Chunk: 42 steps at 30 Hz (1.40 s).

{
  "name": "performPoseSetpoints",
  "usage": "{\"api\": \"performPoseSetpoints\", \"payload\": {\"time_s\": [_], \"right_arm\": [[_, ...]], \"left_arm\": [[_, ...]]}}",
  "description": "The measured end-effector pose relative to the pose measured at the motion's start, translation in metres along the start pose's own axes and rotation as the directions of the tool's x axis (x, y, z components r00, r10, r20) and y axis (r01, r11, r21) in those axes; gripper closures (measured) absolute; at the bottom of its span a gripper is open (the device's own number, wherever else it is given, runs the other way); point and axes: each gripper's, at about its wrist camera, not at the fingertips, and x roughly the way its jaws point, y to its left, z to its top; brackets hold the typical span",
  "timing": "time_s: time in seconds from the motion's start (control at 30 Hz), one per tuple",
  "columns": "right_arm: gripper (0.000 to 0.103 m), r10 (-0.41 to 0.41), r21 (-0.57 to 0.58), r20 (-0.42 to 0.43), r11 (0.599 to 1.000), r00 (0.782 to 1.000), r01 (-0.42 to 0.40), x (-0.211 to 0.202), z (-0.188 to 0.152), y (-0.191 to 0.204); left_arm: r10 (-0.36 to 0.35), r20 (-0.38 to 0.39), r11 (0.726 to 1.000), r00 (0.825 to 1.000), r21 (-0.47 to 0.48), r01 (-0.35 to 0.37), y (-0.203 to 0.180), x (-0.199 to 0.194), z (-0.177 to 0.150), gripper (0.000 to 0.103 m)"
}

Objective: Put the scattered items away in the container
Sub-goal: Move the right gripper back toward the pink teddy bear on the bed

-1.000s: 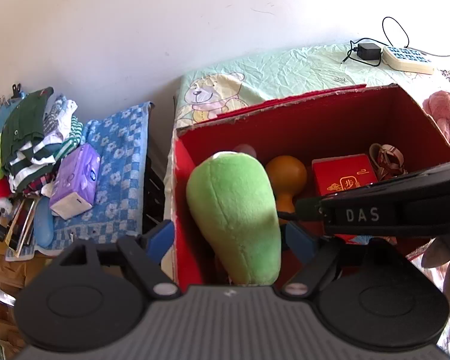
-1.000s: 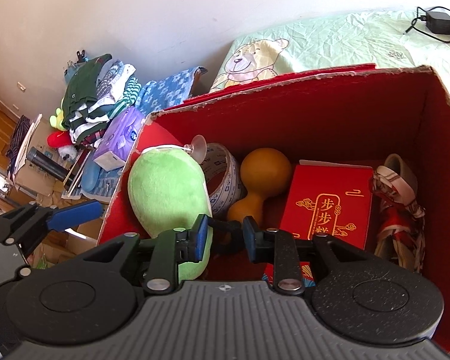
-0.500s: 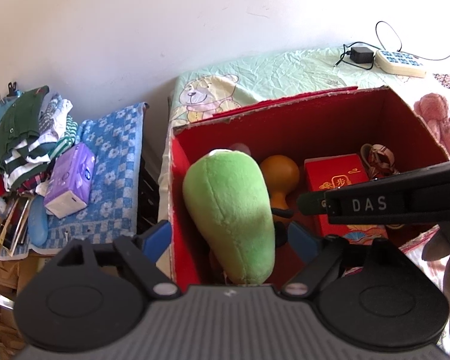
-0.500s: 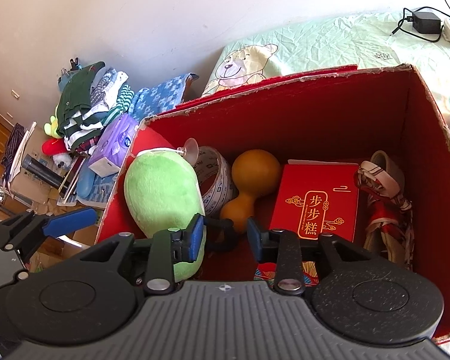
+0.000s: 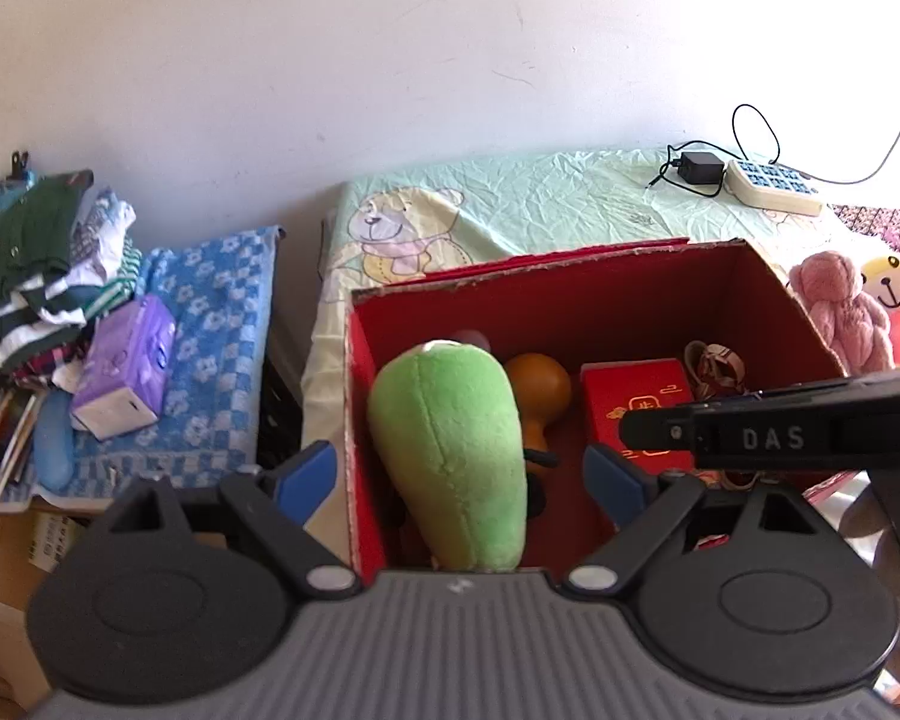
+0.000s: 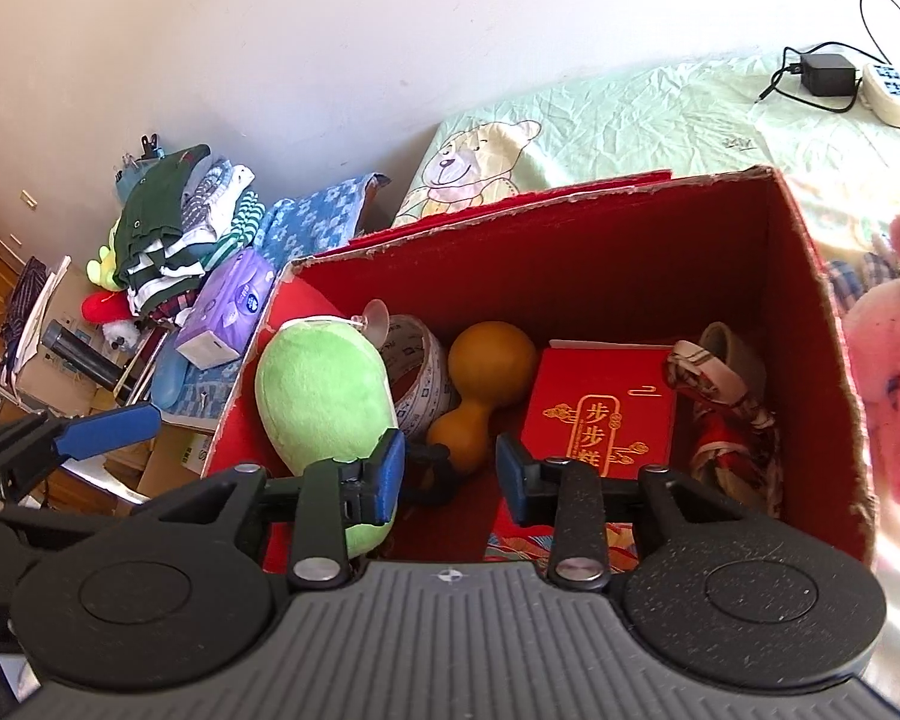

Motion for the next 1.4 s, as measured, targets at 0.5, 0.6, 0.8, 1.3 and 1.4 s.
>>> {"api": "performPoseSetpoints", "payload": {"time_s": [0.5, 0.6, 0.8, 1.3, 1.4], "right_arm": [[0.066, -0.024, -0.012, 0.104, 1.000, 0.994, 0.025, -0.050, 0.000, -0.017], [0.066, 0.000, -0.020, 0.112, 1.000, 0.994, 0.003, -0.062, 0.001, -0.027], [0.066, 0.044, -0.050, 0.109, 0.998, 0.993, -0.039, -0.094, 0.004, -0.060], [0.065, -0.004, -0.017, 0.091, 1.000, 0.996, 0.006, -0.165, 0.001, -0.199], [0.065, -0.049, 0.009, 0.116, 0.999, 0.992, 0.048, -0.174, 0.001, -0.224]], "left_arm": [[-0.006, -0.038, 1.000, 0.999, -0.008, 0.006, -0.037, 0.004, 0.010, 0.013], [0.010, -0.034, 1.000, 0.999, -0.022, -0.010, -0.053, 0.000, 0.012, 0.013], [0.020, -0.036, 0.998, 0.999, -0.054, -0.022, -0.101, -0.011, 0.016, 0.013], [-0.168, 0.022, 0.984, 0.986, -0.057, 0.169, -0.252, -0.002, 0.031, 0.012], [-0.240, 0.002, 0.969, 0.971, -0.051, 0.240, -0.273, 0.013, 0.038, 0.012]]}}
